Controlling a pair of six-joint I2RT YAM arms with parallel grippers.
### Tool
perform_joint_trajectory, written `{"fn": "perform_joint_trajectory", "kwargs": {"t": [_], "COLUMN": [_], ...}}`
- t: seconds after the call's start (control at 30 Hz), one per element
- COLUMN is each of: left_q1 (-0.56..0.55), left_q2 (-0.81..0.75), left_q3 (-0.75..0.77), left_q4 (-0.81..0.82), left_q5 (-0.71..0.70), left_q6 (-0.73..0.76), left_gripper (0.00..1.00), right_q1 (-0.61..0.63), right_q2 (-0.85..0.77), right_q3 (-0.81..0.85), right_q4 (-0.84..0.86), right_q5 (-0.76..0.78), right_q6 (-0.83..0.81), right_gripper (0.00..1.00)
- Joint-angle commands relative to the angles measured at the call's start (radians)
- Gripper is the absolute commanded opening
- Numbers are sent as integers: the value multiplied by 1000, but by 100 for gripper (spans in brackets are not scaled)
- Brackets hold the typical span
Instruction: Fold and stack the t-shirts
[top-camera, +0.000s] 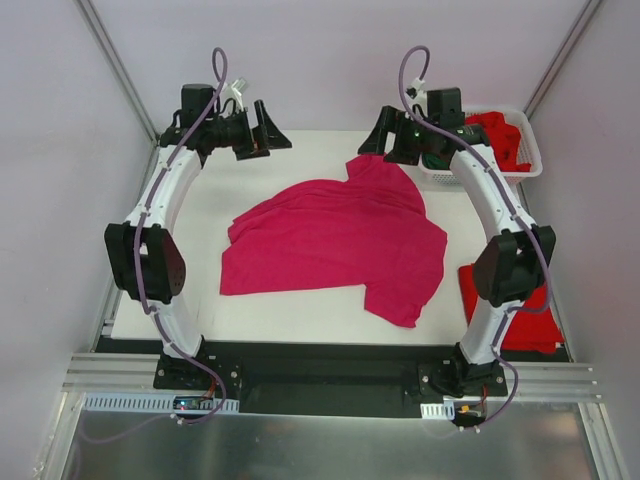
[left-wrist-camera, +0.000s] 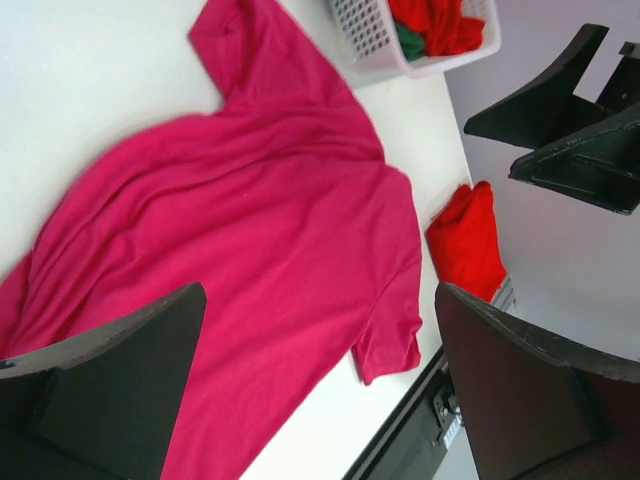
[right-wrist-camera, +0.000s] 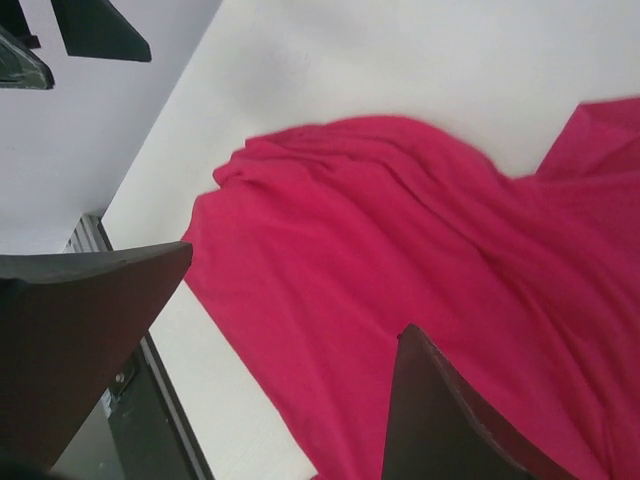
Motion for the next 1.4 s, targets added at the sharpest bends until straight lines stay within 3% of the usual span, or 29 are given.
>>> {"fn": "perform_joint_trajectory", "kwargs": {"t": [0.0,0.27,0.43,0.6,0.9,1.13,1.37], "left_q1": [-4,-1,16,15,9,4,4], "left_q2": [-1,65,147,203,139,217,318], "left_q3": [-70,-139,-107,-141,-277,-213,-104], "left_q4": [34,36,36,36,33,2,-47], "left_q5": [-16,-30,-4,23,-51,-93,-113], "left_q6": [-11,-62,-108,-136,-85,-65,-47], "left_gripper": [99,99,99,99,99,99,99], "right_q1": [0,-16,-33,-38,-30,13,29], "right_q2": [-19,9,98,193,188,148,174], "right_q3": [-49,-26,26,70,-69,-100,-167], "right_q4": [40,-29,29,70,63,-26,-20], "right_q5": [-58,66,11,-156,-124,-46,-149], "right_q6": [10,23,105,212,169,71,72], "right_gripper": [96,96,96,96,96,96,96]}}
